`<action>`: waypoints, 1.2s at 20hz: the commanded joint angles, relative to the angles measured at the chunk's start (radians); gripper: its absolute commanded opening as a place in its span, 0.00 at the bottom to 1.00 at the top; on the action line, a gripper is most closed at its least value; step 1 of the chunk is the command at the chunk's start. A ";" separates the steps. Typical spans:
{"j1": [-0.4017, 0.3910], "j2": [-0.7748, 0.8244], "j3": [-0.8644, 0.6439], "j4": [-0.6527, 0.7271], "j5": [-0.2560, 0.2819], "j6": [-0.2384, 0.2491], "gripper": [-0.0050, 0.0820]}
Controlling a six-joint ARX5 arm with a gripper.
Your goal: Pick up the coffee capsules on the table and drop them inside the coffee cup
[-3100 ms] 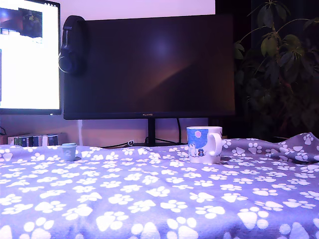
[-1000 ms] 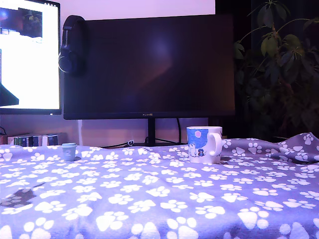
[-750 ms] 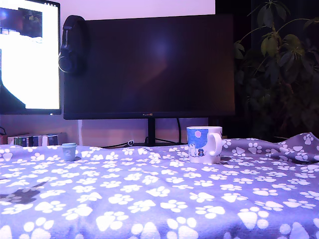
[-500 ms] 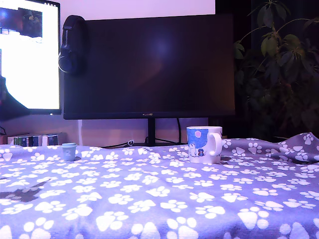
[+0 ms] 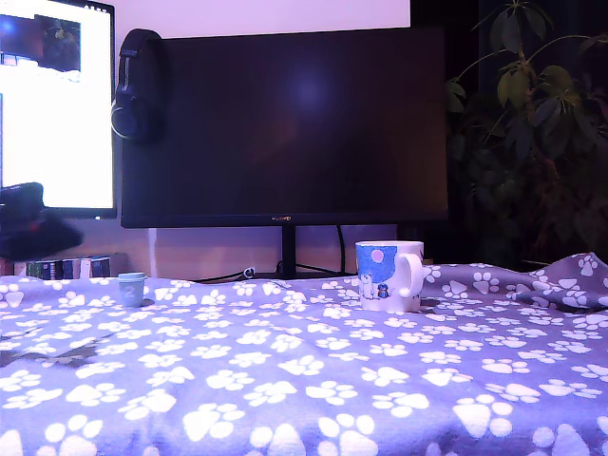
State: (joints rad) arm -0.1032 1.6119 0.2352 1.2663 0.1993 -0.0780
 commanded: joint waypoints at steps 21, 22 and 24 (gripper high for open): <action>0.013 0.406 0.336 0.035 0.065 0.034 0.91; 0.016 0.419 0.350 0.031 0.071 0.034 0.91; 0.022 0.439 0.377 0.013 0.073 0.034 0.91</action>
State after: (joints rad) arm -0.0875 2.0315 0.6044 1.2770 0.2680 -0.0490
